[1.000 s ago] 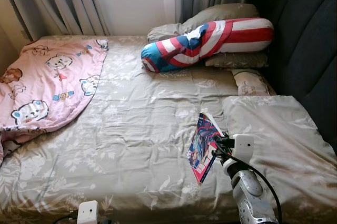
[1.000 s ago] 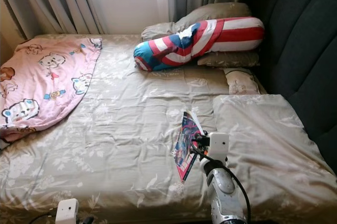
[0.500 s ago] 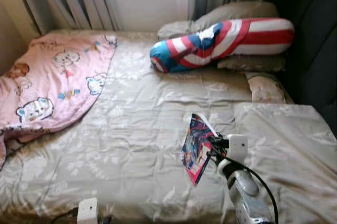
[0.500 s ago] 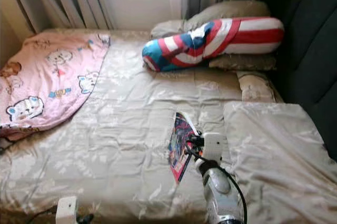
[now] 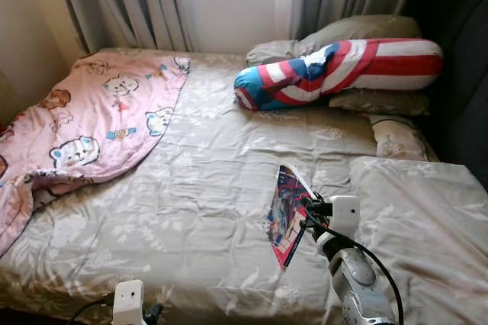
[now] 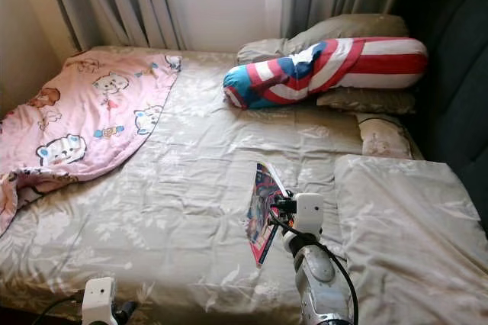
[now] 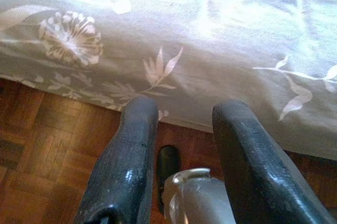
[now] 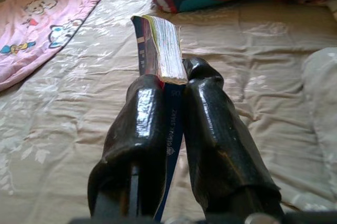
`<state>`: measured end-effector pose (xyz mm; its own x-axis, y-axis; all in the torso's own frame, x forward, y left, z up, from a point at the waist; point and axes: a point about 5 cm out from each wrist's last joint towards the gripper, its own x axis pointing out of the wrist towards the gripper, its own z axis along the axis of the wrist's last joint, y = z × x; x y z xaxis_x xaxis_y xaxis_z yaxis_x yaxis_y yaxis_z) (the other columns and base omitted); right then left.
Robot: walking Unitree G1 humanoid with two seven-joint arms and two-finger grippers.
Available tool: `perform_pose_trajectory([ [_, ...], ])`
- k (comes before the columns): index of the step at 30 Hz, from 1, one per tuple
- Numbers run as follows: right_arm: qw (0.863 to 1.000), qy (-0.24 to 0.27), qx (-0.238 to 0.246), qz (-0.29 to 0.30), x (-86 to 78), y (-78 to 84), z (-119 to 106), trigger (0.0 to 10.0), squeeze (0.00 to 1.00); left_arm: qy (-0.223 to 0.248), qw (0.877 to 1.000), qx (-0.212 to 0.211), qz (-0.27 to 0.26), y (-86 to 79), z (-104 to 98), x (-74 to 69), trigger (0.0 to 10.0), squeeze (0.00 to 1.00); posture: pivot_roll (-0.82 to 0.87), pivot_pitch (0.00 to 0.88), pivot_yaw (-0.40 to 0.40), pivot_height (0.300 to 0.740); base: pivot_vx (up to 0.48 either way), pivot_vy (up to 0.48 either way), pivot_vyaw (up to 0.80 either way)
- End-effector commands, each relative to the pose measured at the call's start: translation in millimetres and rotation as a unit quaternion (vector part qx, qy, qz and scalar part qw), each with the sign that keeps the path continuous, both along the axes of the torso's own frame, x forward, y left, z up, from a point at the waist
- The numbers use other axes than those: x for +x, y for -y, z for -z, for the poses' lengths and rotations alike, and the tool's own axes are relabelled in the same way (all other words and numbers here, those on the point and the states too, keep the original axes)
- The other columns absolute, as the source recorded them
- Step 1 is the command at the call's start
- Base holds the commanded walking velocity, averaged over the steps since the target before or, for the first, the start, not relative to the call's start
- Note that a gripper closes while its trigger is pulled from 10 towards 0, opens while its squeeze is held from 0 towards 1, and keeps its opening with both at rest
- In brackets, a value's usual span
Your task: Clean up the room
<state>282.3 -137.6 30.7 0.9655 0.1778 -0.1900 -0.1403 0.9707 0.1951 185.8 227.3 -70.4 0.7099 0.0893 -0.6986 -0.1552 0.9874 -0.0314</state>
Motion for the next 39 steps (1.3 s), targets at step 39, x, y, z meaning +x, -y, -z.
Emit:
perform_pose_trajectory([
  [39, 1.0, 0.017, -0.001, 0.002, 3.5, 1.3, -8.1, 10.0, 0.0, 0.01, 1.0, -0.003, 0.005, 1.4, -2.1, 3.8, 10.0, 0.0, -0.04, 0.008, -0.008, 0.74, 0.0, 0.0, 0.0],
])
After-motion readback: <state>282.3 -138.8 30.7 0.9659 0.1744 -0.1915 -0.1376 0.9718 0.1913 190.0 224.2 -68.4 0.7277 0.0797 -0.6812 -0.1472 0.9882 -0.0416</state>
